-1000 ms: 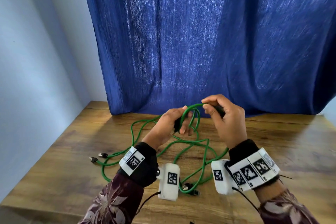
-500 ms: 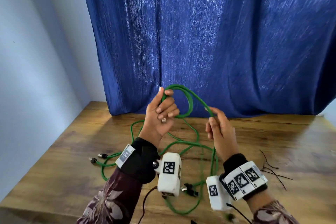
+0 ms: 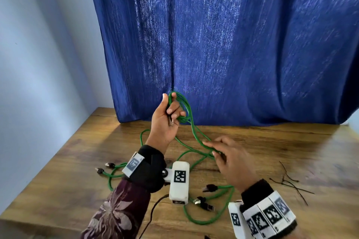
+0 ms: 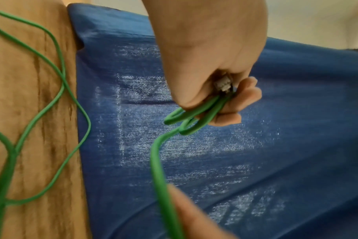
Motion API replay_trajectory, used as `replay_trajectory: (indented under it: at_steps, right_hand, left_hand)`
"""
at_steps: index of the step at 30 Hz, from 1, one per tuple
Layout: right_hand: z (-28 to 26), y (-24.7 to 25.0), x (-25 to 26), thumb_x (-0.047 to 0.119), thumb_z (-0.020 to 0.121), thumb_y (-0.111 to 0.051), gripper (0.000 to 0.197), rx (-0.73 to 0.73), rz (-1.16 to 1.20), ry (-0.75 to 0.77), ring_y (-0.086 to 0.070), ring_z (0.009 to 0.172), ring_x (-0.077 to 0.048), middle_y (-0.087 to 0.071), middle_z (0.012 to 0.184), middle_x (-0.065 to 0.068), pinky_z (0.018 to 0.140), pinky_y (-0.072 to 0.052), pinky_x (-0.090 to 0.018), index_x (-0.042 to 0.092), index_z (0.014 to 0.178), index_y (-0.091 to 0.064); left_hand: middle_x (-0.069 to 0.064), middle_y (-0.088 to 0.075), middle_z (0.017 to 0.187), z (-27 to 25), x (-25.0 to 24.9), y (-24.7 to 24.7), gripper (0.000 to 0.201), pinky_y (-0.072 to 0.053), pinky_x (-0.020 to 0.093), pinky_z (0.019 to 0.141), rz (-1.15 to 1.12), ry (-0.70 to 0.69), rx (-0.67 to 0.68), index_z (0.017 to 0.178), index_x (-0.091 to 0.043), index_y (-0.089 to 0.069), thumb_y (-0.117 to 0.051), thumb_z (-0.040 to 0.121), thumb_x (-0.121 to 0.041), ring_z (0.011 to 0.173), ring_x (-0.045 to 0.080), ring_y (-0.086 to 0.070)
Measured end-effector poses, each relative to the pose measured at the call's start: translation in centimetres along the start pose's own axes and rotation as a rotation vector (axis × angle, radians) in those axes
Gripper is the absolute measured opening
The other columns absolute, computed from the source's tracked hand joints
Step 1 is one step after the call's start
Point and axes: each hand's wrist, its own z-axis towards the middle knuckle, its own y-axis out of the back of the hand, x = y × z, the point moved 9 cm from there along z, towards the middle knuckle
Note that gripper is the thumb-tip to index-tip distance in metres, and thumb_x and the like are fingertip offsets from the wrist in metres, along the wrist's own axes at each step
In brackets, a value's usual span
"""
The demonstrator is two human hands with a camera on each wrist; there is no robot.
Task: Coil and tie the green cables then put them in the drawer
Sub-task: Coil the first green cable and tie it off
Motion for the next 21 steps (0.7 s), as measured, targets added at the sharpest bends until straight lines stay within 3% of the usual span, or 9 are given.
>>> replay_trajectory:
  at_steps: [4,7,10,14,16,18,21]
  right_hand:
    - [0.7,0.5,2.6,0.022,0.08,-0.053,0.035,0.085,-0.033,0.17,-0.057,0.081,-0.004,-0.052,0.101,0.017,0.058,-0.054,-0.031,0.035,0.111,-0.063]
    - [1.2,1.5,4.0,0.031,0.082,-0.05,0.029,0.102,-0.072,0.284,-0.065,0.082,-0.008,-0.063,0.099,0.017,0.057,-0.056,-0.031,0.035,0.107,-0.065]
    - [2.0,3.5,4.7,0.041,0.082,-0.051,0.023,0.018,-0.037,0.281,-0.068,0.079,-0.007,-0.07,0.093,0.016,0.06,-0.055,-0.028,0.034,0.096,-0.067]
    - [3.3,5.2,4.7,0.046,0.079,-0.057,0.021,-0.093,0.019,0.214,-0.065,0.073,-0.004,-0.069,0.084,0.015,0.061,-0.049,-0.029,0.029,0.085,-0.065]
    - [3.8,5.5,4.2,0.049,0.077,-0.059,0.023,-0.11,0.024,0.191,-0.063,0.072,-0.006,-0.066,0.083,0.013,0.06,-0.051,-0.031,0.028,0.084,-0.068]
    - [4.1,5.7,3.8,0.049,0.075,-0.06,0.024,-0.13,0.048,0.173,-0.062,0.07,-0.007,-0.064,0.081,0.012,0.06,-0.051,-0.033,0.028,0.082,-0.07]
    - [4.7,5.9,3.2,0.048,0.073,-0.061,0.024,-0.156,0.09,0.14,-0.061,0.069,-0.007,-0.063,0.08,0.012,0.061,-0.051,-0.034,0.028,0.08,-0.071]
  left_hand:
    - [-0.011,-0.036,0.044,-0.3,1.3,0.1,0.032,-0.046,0.018,0.052,0.281,-0.003,-0.006,0.094,-0.01,-0.053,-0.025,0.101,-0.023,0.038,0.003,-0.038]
    - [-0.008,-0.047,0.047,-0.7,2.1,-0.2,0.03,-0.053,0.022,0.059,0.464,0.018,0.045,0.098,-0.005,-0.054,-0.026,0.101,-0.015,0.047,0.009,-0.059]
    - [0.0,-0.065,0.056,-1.2,3.3,-0.5,0.031,-0.058,0.026,0.066,0.538,0.109,0.12,0.101,-0.002,-0.054,-0.025,0.101,-0.012,0.063,0.018,-0.07]
    - [0.001,-0.071,0.065,-1.8,4.6,-1.0,0.031,-0.054,0.019,0.055,0.674,0.204,0.199,0.107,-0.001,-0.055,-0.027,0.101,-0.012,0.058,0.009,-0.067]
    - [-0.004,-0.068,0.06,-2.1,4.9,-1.5,0.03,-0.049,0.016,0.051,0.755,0.207,0.223,0.1,-0.003,-0.058,-0.029,0.1,-0.011,0.053,0.005,-0.063]
    - [-0.007,-0.063,0.056,-2.5,5.0,-1.9,0.033,-0.046,0.015,0.05,0.825,0.204,0.241,0.082,-0.008,-0.06,-0.033,0.1,-0.01,0.05,0.004,-0.058]
    - [-0.003,-0.062,0.053,-3.0,5.6,-2.6,0.038,-0.046,0.022,0.054,0.9,0.208,0.295,0.071,-0.005,-0.057,-0.037,0.098,-0.023,0.049,0.012,-0.058]
